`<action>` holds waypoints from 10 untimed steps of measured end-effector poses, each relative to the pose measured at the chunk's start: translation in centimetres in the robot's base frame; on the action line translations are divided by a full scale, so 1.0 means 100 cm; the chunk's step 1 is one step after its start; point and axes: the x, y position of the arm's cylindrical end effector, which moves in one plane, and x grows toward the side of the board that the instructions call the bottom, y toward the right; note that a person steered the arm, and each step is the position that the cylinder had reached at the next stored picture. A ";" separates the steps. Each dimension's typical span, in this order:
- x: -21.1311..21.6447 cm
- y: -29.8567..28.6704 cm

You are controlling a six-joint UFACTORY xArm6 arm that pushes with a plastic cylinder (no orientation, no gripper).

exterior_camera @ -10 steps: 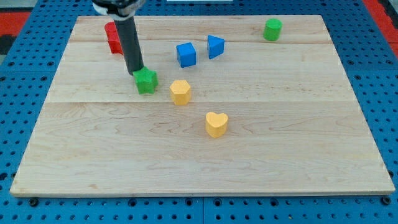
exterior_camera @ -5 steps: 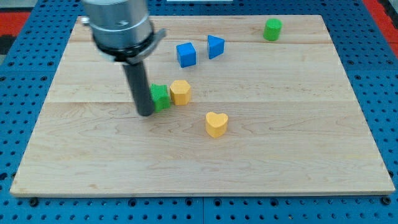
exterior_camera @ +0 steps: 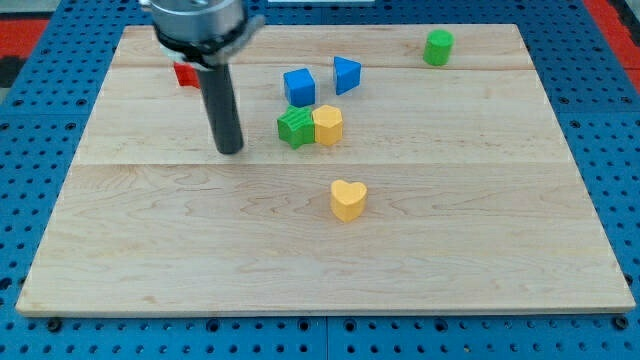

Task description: Place the green star bottom left to the green circle

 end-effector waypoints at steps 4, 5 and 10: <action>-0.020 0.139; -0.029 0.160; -0.077 0.168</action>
